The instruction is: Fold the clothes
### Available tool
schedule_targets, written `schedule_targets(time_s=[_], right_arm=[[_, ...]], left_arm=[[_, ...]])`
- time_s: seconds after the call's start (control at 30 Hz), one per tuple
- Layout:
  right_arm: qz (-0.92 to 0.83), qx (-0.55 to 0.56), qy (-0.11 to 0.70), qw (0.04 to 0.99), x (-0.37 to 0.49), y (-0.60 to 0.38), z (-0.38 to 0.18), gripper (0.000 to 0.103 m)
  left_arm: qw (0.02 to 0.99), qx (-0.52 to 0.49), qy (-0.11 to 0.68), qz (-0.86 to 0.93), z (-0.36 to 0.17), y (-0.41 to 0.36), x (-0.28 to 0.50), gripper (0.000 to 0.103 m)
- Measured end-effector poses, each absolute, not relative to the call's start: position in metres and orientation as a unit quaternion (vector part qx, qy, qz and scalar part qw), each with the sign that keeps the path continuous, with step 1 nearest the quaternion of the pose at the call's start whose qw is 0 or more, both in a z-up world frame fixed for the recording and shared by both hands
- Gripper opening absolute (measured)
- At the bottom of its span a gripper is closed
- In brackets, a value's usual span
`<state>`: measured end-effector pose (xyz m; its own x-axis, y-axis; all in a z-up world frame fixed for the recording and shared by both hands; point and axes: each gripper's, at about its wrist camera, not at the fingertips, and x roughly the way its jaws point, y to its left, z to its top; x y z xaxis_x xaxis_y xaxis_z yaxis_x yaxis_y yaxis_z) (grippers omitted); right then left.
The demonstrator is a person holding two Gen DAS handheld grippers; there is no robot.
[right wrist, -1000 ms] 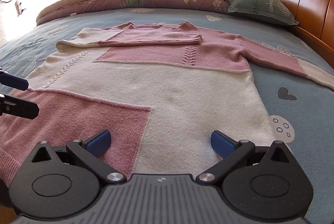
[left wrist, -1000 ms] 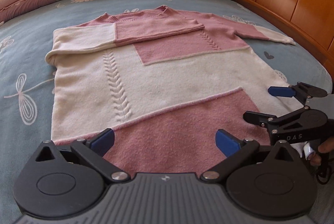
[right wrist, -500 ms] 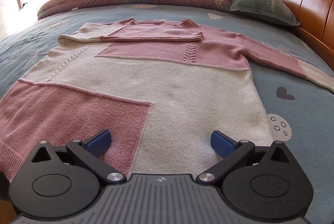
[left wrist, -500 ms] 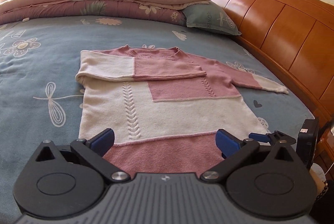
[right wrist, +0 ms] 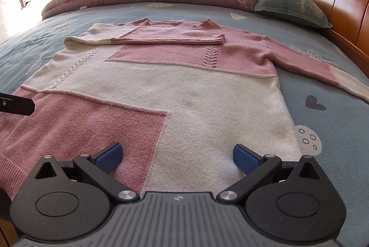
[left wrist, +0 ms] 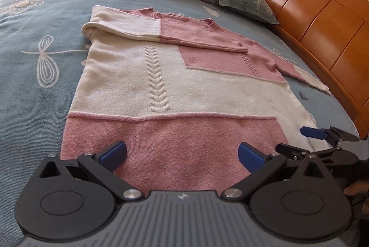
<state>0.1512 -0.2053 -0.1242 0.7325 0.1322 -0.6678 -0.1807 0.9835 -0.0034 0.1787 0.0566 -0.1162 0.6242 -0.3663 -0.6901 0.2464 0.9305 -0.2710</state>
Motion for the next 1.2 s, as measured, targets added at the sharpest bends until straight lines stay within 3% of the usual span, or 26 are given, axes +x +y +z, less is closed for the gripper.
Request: schedule_targets(time_s=[0.1, 0.2, 0.53, 0.83, 1.2], right_arm=[[0.084, -0.035, 0.360, 0.929, 0.152, -0.205, -0.124, 0.103], [0.085, -0.035, 0.362, 0.928, 0.152, -0.205, -0.124, 0.103], [0.090, -0.036, 0.342, 0.935, 0.145, -0.207, -0.128, 0.103], [0.095, -0.040, 0.322, 0.941, 0.140, -0.209, -0.131, 0.103], [0.078, -0.036, 0.341, 0.936, 0.147, -0.205, -0.127, 0.103]], left_arm=[[0.891, -0.022, 0.425, -0.160, -0.112, 0.044, 0.176, 0.102], [0.880, -0.032, 0.451, -0.149, -0.104, 0.038, 0.182, 0.102], [0.902, -0.041, 0.392, -0.176, -0.076, -0.015, 0.245, 0.102], [0.899, 0.009, 0.401, -0.172, -0.115, -0.032, 0.267, 0.102], [0.895, 0.008, 0.417, -0.157, -0.116, -0.025, 0.267, 0.102]])
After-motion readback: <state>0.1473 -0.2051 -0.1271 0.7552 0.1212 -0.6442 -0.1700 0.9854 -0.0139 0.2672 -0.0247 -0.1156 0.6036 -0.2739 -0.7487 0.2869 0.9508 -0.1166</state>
